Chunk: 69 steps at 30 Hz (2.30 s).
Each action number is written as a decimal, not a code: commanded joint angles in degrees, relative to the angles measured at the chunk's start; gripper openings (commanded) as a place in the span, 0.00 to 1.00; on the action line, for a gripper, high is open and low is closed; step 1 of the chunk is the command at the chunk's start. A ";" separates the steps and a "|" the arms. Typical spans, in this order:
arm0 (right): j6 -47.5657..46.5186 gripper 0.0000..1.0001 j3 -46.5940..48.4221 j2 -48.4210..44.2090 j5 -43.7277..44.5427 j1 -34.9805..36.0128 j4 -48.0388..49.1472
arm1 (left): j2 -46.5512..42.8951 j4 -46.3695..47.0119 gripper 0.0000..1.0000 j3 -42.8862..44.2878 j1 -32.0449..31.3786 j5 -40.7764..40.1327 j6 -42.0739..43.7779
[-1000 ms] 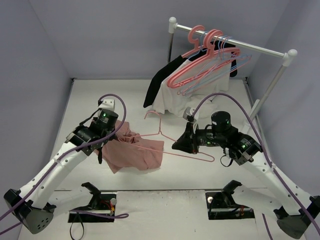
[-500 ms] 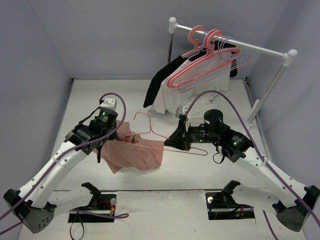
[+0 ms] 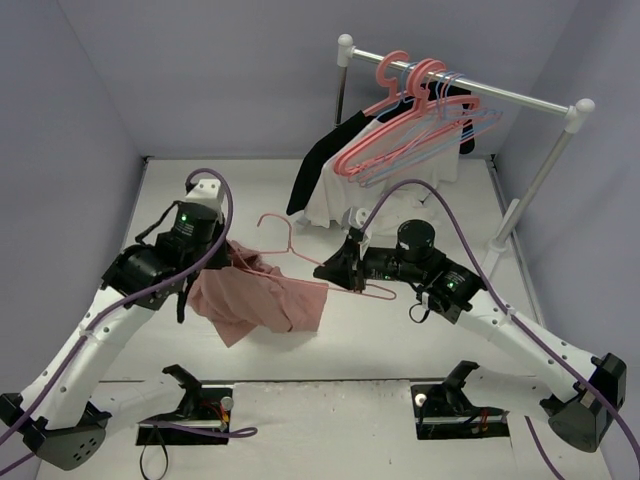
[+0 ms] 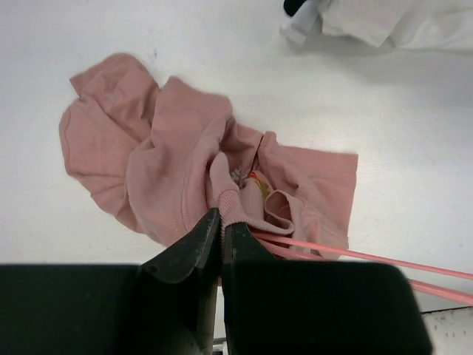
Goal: Place the t-shirt on the hanger
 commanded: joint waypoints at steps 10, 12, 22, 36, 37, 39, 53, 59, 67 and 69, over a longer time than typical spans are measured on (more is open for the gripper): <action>-3.20 0.00 9.25 2.74 6.14 0.53 22.67 | 9.78 0.82 0.00 30.68 -0.28 -3.69 7.34; -4.06 0.00 12.91 5.28 7.33 0.53 19.97 | 10.45 0.77 0.00 34.32 -0.37 -5.09 7.67; -2.72 0.00 2.76 1.28 16.46 0.67 19.04 | 9.49 0.60 0.00 23.27 -0.37 -16.74 9.33; 0.15 0.00 -4.52 1.42 20.15 5.00 27.33 | 13.07 1.55 0.00 19.94 -0.86 -9.62 5.51; 0.13 0.00 -4.02 1.99 19.13 4.96 28.23 | 13.56 1.56 0.00 20.59 -1.47 -9.49 6.59; -0.12 0.00 -2.72 3.05 17.65 4.96 28.95 | 14.34 1.44 0.00 22.62 -2.38 -9.06 8.94; 1.10 0.00 7.53 5.83 11.66 0.86 36.95 | 15.42 1.22 0.00 41.94 -2.79 4.91 15.47; 5.21 0.00 15.10 8.74 9.52 -2.77 40.63 | 15.14 0.95 0.00 47.59 -5.19 4.76 13.81; 7.79 0.00 3.74 11.30 14.33 -0.75 48.63 | 13.02 1.86 0.00 37.14 -12.07 1.09 8.04; 9.94 0.00 -0.52 12.10 15.33 -0.70 52.44 | 12.11 2.19 0.00 33.23 -13.64 -2.12 5.60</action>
